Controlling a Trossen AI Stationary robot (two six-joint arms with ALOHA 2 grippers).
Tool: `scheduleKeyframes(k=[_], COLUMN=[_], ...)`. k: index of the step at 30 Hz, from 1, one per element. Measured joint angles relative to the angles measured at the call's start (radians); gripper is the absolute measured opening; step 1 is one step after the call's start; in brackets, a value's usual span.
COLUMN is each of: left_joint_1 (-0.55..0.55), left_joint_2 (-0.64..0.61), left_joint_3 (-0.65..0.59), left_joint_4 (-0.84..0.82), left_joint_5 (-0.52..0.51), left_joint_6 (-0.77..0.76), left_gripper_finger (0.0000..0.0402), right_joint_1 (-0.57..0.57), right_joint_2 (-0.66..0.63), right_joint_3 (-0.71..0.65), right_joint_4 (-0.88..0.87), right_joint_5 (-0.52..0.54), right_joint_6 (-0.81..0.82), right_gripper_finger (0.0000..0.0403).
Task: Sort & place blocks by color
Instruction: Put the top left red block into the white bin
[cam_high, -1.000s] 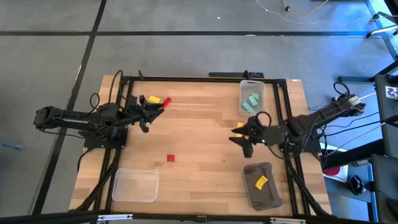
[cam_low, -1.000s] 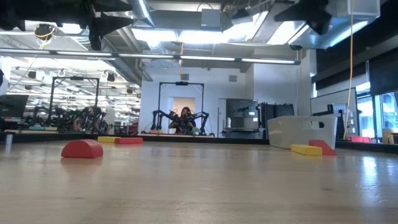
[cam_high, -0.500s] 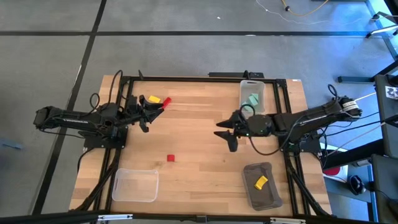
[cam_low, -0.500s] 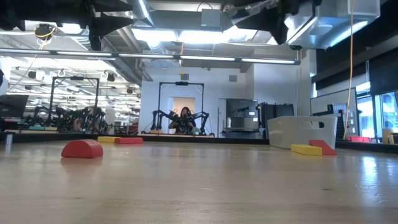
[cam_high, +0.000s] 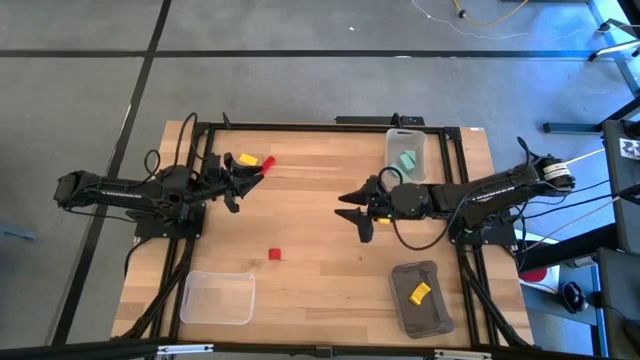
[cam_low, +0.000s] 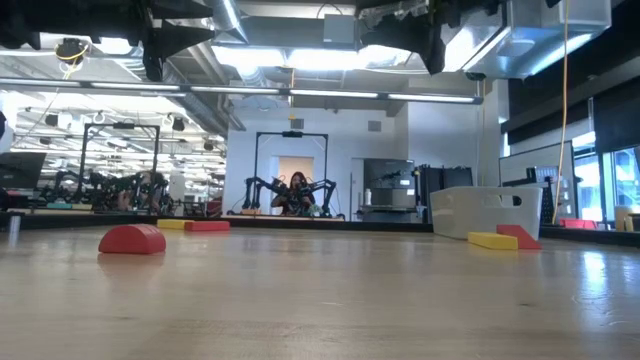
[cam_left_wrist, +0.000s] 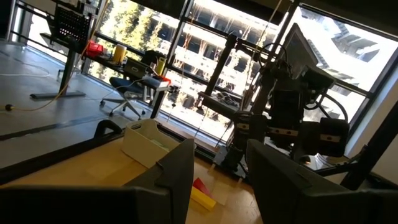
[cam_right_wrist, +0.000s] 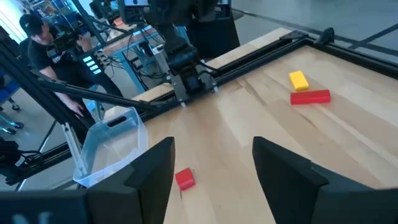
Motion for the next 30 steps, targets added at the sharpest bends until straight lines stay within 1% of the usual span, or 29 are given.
scheduleKeyframes(k=[30], left_joint_1=[0.0], left_joint_2=[0.0], left_joint_3=[0.0], left_joint_4=[0.0], left_joint_5=[0.0], left_joint_6=[0.0], left_gripper_finger=[0.0139], right_joint_1=[0.0], right_joint_2=[0.0], right_joint_3=[0.0], right_joint_4=[0.0], right_joint_5=[0.001], right_joint_6=[0.011], right_gripper_finger=[0.0217])
